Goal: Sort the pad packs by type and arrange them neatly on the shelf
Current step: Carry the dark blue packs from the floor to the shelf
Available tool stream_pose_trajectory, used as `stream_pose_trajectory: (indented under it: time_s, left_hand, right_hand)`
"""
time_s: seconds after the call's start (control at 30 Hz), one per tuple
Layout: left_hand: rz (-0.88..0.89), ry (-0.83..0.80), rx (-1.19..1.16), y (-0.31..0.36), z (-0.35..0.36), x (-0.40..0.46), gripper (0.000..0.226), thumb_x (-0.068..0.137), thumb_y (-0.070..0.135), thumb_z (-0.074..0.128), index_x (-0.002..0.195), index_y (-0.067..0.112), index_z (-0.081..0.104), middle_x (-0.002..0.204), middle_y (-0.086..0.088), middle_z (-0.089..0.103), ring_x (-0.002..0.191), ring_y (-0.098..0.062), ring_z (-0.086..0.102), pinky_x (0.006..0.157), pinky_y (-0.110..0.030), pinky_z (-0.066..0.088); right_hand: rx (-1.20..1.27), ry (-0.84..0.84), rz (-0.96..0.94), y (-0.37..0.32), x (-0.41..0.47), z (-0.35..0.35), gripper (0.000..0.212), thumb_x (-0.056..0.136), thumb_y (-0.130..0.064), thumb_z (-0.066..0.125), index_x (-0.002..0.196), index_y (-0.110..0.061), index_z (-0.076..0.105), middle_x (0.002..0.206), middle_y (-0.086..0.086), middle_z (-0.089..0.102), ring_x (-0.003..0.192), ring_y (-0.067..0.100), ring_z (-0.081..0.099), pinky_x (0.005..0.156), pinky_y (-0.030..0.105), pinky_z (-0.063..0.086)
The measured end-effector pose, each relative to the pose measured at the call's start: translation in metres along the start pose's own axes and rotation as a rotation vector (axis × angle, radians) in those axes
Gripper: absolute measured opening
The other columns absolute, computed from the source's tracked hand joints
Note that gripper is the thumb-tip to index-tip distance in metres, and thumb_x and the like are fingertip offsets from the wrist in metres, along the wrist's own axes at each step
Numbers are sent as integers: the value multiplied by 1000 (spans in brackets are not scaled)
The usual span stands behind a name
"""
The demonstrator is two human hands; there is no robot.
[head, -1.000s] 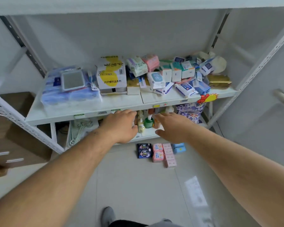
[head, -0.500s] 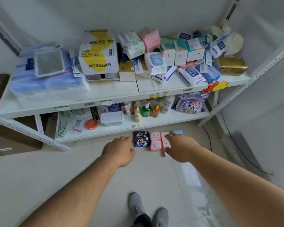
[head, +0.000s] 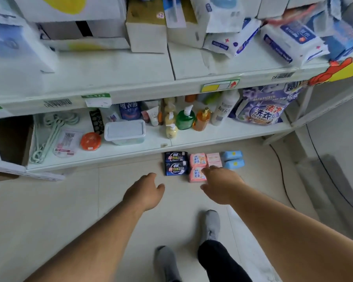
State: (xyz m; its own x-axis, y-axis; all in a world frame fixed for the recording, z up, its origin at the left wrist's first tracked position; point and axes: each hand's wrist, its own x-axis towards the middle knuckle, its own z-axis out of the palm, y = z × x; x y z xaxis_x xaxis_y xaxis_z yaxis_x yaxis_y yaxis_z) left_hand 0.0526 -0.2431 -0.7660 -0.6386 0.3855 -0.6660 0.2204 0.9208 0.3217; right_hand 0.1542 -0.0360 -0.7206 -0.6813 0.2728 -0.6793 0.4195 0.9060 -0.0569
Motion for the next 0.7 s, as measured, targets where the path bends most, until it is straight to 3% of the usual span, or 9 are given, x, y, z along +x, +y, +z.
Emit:
stream_pose_trajectory:
  time_s: [0.2,0.23,0.3,0.37,0.4,0.47,0.6,0.63,0.7]
  left_hand:
    - [-70,-3,-243,-24,83,143,56,97,38,54,145,13,42,148,-6,48,132,-23,48,104,-28,37]
    - [-72,11,-251,-27,95,167,49,96,35,54,138,11,49,143,-9,52,129,-25,51,100,-28,39]
    - [-86,61,-260,-37,118,218,22,94,30,55,103,10,60,120,-15,63,112,-30,58,86,-30,42]
    - [-85,101,-276,-45,139,264,19,93,30,57,78,21,47,101,-6,59,93,-22,56,83,-32,43]
    - [-87,118,-293,-48,148,284,17,93,29,57,79,25,47,101,-2,55,91,-19,53,84,-32,43]
    - [-73,147,-349,-53,167,327,7,94,24,58,101,22,57,106,0,52,96,-19,53,85,-29,43]
    - [-79,193,-425,-66,202,411,37,93,21,63,127,7,57,124,-9,61,110,-23,58,94,-28,44]
    - [-75,203,-439,-68,209,429,33,92,22,64,122,7,60,121,-9,62,108,-23,59,93,-28,43]
    - [-83,223,-450,-72,220,463,8,92,22,65,93,17,60,104,-6,63,98,-24,60,91,-32,46]
  right_hand:
    - [44,32,-1,21,138,90,41,98,-37,53,135,-20,49,135,4,56,121,29,56,94,38,47]
    - [51,46,-9,25,161,105,38,97,-33,55,132,-20,51,133,4,57,119,29,57,92,38,48]
    - [55,77,-31,33,208,133,32,94,-24,55,126,-20,54,129,3,58,117,28,57,88,36,48]
    - [42,107,-62,40,254,158,32,93,-21,54,125,-20,55,127,3,58,117,27,56,88,36,47]
    - [37,120,-76,43,276,169,31,92,-21,56,124,-21,56,125,3,59,117,26,55,88,35,47]
    - [20,163,-101,47,320,190,29,89,-21,61,118,-21,60,122,2,60,115,25,53,84,33,46]
    - [-141,246,-213,50,394,222,30,88,-25,63,118,-19,66,120,2,61,114,24,49,80,30,40]
    - [-203,252,-240,50,408,227,29,88,-24,63,116,-18,67,120,3,62,114,25,49,80,30,39]
    - [-296,242,-272,48,434,236,27,85,-21,67,111,-15,69,118,5,64,114,27,49,85,32,41]
